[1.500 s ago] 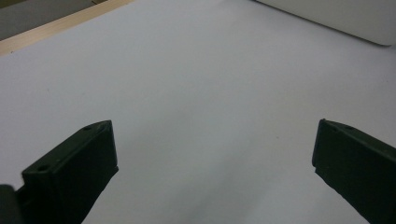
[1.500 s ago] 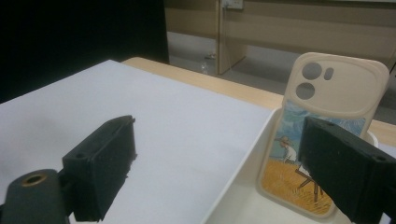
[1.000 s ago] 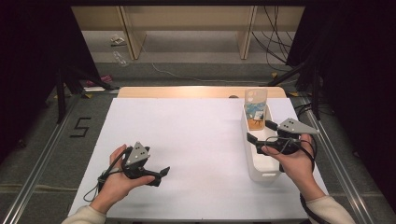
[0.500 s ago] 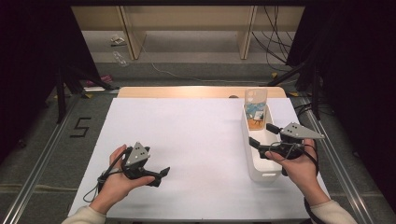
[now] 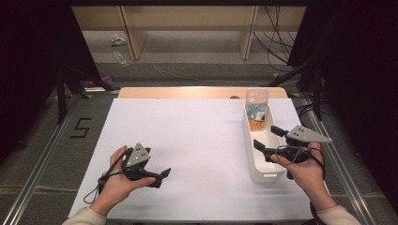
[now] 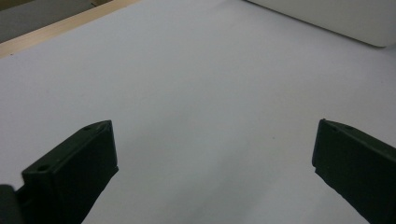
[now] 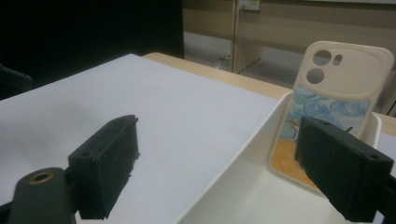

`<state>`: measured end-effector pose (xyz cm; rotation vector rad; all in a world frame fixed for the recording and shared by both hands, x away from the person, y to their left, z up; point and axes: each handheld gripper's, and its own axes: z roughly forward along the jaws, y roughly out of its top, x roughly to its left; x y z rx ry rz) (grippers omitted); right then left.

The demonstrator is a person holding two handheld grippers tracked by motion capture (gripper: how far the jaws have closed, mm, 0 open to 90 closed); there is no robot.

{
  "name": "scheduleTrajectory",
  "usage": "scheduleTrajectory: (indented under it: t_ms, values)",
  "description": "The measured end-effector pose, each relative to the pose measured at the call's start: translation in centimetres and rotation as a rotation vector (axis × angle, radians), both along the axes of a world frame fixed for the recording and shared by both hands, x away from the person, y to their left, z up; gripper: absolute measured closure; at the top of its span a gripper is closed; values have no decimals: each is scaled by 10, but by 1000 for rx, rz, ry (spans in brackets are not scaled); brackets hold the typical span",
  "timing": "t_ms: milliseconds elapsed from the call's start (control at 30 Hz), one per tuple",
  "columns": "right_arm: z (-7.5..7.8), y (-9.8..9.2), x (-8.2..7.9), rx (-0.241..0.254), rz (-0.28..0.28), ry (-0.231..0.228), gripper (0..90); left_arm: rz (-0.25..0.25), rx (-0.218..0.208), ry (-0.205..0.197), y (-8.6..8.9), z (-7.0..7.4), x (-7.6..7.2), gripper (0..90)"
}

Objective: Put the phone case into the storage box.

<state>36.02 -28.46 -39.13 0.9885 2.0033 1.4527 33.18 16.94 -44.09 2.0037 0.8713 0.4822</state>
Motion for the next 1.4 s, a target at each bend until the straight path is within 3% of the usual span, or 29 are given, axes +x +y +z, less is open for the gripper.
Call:
scheduleTrajectory:
  t_ms: [1400]
  values:
    - [-18,-25,-20,24,-24,-8,146,8,-8,5,7,-3,-5,0]
